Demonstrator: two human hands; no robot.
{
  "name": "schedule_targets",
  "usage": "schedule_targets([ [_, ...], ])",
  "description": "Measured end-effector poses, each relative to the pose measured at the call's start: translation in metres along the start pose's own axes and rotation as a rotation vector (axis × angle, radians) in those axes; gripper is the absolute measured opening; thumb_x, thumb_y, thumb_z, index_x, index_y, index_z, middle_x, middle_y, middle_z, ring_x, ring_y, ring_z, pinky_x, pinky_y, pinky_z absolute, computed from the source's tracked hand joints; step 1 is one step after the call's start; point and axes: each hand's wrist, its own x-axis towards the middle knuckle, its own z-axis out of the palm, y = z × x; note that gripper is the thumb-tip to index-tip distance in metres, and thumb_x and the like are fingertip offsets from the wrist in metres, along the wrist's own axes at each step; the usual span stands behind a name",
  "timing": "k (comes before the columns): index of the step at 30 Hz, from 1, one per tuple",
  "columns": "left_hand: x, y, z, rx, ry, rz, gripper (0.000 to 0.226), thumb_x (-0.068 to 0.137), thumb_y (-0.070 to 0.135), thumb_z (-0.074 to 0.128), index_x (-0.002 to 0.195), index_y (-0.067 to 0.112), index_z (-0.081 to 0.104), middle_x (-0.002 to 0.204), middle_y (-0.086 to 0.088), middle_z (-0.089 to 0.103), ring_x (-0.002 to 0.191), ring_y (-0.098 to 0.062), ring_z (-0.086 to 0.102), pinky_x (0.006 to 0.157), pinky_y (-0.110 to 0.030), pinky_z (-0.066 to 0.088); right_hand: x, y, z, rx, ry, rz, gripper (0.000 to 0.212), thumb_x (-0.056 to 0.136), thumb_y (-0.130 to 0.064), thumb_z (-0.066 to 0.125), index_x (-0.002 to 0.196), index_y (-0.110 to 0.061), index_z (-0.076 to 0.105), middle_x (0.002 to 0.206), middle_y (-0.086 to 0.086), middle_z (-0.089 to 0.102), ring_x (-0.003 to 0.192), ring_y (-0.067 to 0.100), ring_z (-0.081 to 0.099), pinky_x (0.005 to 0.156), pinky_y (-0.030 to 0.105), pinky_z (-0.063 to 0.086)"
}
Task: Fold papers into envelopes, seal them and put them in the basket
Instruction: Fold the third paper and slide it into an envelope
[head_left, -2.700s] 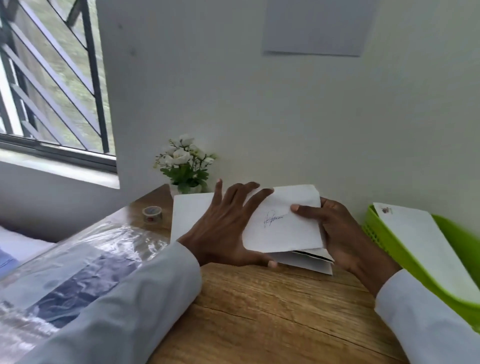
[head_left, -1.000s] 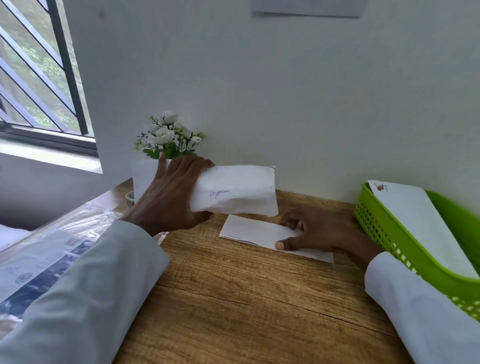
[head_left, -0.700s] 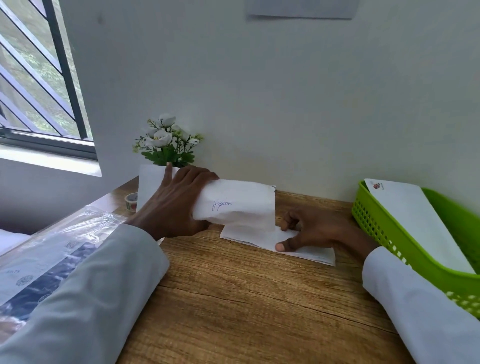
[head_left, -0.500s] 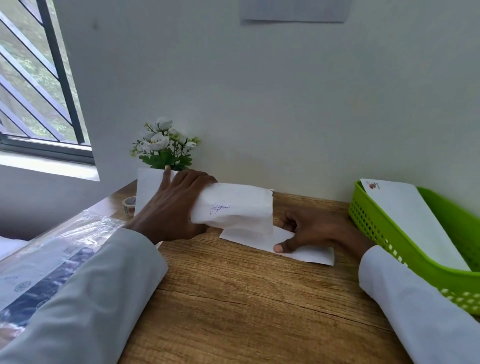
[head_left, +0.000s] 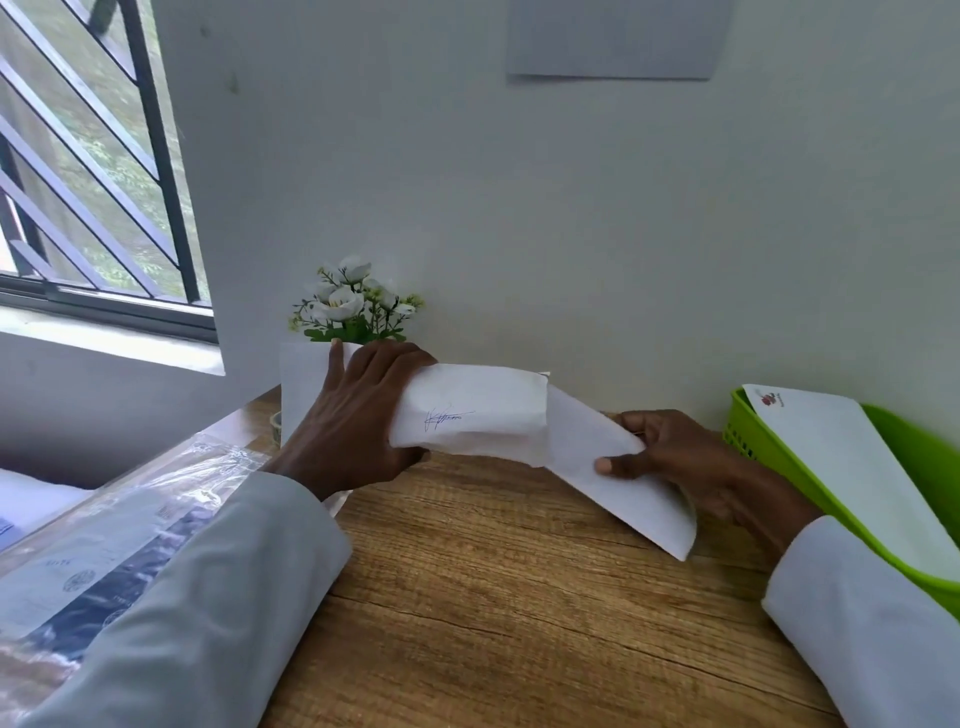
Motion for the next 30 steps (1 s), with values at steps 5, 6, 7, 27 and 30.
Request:
schedule_targets([
  [5,0.000,-0.005,0.000,0.099,0.042,-0.040,0.096,0.054,0.050,0.086,0.132,0.009,0.047,0.132,-0.012,0.051,0.127,-0.033,0.041,0.105,-0.068,0.023,0.003,-0.003,-0.004,0.099,0.067,-0.091,0.040,0.065,-0.027,0.084,0.103,-0.017,0.076,0.099,0.004,0.078,0.091,0.025,0.072,0.079,0.036,0.055],
  [6,0.000,-0.006,0.000,0.125,0.046,-0.061,0.097,0.053,0.049,0.086,0.132,0.008,0.047,0.132,-0.013,0.051,0.127,-0.034,0.041,0.105,-0.068,0.023,0.004,-0.004,-0.003,0.095,0.070,-0.101,0.035,0.069,-0.024,0.083,0.102,-0.017,0.077,0.098,0.003,0.078,0.090,0.024,0.072,0.079,0.036,0.055],
  [7,0.000,-0.008,0.000,0.144,0.051,-0.085,0.097,0.053,0.047,0.086,0.133,0.008,0.047,0.131,-0.014,0.051,0.126,-0.035,0.041,0.105,-0.068,0.023,0.004,-0.005,-0.003,0.090,0.074,-0.109,0.031,0.072,-0.022,0.082,0.102,-0.017,0.077,0.098,0.002,0.078,0.090,0.023,0.072,0.079,0.036,0.055],
  [27,-0.003,-0.016,0.002,0.142,0.077,-0.104,0.096,0.053,0.036,0.087,0.134,0.006,0.045,0.133,-0.018,0.047,0.130,-0.035,0.032,0.108,-0.066,0.016,0.007,-0.009,0.001,-0.131,-0.002,-0.141,0.023,0.082,-0.017,0.077,0.105,-0.021,0.076,0.095,-0.004,0.078,0.083,0.015,0.072,0.070,0.027,0.055],
  [30,-0.002,-0.014,0.000,0.162,0.077,-0.088,0.094,0.054,0.035,0.086,0.134,0.007,0.045,0.135,-0.018,0.046,0.132,-0.036,0.028,0.109,-0.067,0.015,0.007,-0.012,0.002,-0.199,-0.053,-0.129,0.025,0.082,-0.018,0.077,0.107,-0.020,0.076,0.096,-0.003,0.078,0.084,0.015,0.073,0.074,0.031,0.056],
])
